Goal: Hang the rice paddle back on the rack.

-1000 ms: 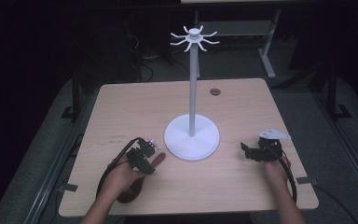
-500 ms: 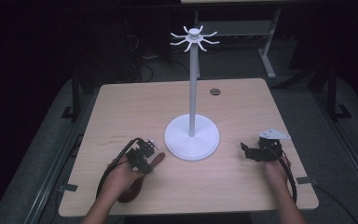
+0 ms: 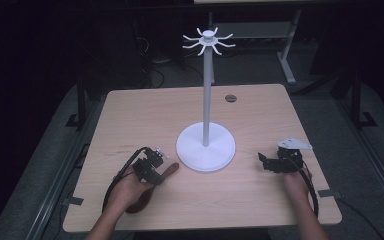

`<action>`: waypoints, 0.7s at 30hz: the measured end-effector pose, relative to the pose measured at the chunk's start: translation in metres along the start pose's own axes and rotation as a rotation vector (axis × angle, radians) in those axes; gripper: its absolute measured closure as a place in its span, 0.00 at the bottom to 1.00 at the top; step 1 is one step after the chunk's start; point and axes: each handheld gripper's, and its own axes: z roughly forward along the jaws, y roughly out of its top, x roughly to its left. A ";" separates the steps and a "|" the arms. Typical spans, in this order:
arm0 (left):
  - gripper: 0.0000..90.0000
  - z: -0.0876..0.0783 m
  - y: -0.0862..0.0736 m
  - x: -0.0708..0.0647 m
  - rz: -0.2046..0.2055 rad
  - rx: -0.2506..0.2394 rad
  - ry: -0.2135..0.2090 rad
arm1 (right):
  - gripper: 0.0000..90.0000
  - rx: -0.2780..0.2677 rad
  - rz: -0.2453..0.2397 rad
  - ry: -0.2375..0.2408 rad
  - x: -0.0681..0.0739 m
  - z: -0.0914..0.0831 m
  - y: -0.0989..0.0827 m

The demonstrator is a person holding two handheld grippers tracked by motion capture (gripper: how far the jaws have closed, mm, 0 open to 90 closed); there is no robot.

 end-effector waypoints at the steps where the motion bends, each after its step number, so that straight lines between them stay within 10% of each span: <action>1: 0.86 -0.002 -0.001 0.000 -0.006 -0.026 -0.005 | 0.15 0.000 0.001 0.001 0.000 0.000 0.000; 21: 0.86 -0.049 -0.041 0.027 0.024 -0.636 -0.205 | 0.15 -0.001 -0.007 -0.003 0.001 0.000 0.000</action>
